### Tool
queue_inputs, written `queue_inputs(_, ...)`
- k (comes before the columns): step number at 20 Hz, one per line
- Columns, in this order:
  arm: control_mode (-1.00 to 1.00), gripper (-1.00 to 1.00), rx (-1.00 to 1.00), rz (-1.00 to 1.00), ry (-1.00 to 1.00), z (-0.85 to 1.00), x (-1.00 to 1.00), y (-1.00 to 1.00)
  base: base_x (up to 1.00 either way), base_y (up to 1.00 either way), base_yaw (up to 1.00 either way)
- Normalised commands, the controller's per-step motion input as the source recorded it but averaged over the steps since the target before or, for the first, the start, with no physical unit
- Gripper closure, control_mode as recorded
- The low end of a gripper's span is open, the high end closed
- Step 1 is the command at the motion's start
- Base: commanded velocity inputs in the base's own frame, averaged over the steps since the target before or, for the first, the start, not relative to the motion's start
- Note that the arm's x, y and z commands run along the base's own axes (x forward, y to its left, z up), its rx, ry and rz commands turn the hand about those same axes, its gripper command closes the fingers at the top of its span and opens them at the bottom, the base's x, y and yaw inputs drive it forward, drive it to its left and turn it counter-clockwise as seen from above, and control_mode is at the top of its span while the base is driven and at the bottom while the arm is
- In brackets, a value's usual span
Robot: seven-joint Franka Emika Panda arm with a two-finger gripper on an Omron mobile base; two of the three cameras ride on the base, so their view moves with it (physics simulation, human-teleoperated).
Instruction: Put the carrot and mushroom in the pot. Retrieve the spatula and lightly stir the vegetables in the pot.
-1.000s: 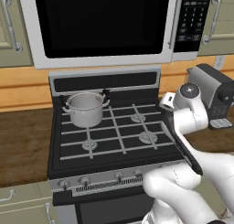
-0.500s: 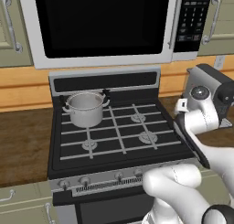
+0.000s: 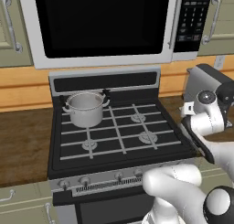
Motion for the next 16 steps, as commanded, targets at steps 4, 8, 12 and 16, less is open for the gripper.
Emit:
queue_inputs(4, -1.0, -1.0, 0.0, 0.03, 0.03, -0.27, 0.46, -0.31, 0.0, 0.0, 0.0)
queue_inputs(8, -1.0, -1.0, 0.0, 0.0, 0.09, -0.29, 0.45, -0.33, 0.0, 0.0, 0.0)
queue_inputs(12, -1.0, -1.0, 0.0, 0.0, 0.17, -0.21, 0.55, -0.29, 0.0, 0.0, 0.0)
queue_inputs(16, -1.0, -1.0, 0.0, 0.0, 0.19, -0.27, 0.56, -0.28, 0.0, 0.0, 0.0)
